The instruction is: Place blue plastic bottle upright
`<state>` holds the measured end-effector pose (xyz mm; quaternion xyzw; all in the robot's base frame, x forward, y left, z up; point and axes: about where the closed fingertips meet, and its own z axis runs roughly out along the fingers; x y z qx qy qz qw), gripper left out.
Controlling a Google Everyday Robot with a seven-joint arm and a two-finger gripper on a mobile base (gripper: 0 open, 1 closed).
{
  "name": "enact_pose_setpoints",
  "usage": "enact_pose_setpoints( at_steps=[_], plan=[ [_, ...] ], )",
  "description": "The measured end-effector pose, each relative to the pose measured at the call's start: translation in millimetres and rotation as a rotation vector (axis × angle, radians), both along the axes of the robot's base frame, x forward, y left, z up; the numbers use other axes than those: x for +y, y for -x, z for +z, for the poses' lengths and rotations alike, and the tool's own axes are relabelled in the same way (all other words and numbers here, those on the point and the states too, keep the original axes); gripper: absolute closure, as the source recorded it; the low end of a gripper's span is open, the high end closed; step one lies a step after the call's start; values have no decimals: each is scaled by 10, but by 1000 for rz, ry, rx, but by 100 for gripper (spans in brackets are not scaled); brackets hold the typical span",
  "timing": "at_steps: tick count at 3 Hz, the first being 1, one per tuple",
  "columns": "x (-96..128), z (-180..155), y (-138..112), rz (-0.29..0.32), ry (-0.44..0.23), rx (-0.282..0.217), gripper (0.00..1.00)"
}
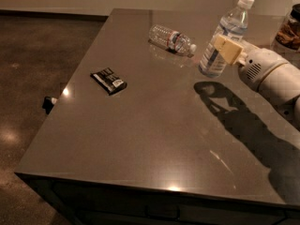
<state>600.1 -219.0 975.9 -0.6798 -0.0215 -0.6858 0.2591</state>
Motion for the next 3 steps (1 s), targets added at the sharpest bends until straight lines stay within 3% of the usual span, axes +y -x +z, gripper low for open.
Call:
enact_pose_setpoints(
  at_steps=[3],
  plan=[
    [76,-149,24,-25,179,-65,100]
  ],
)
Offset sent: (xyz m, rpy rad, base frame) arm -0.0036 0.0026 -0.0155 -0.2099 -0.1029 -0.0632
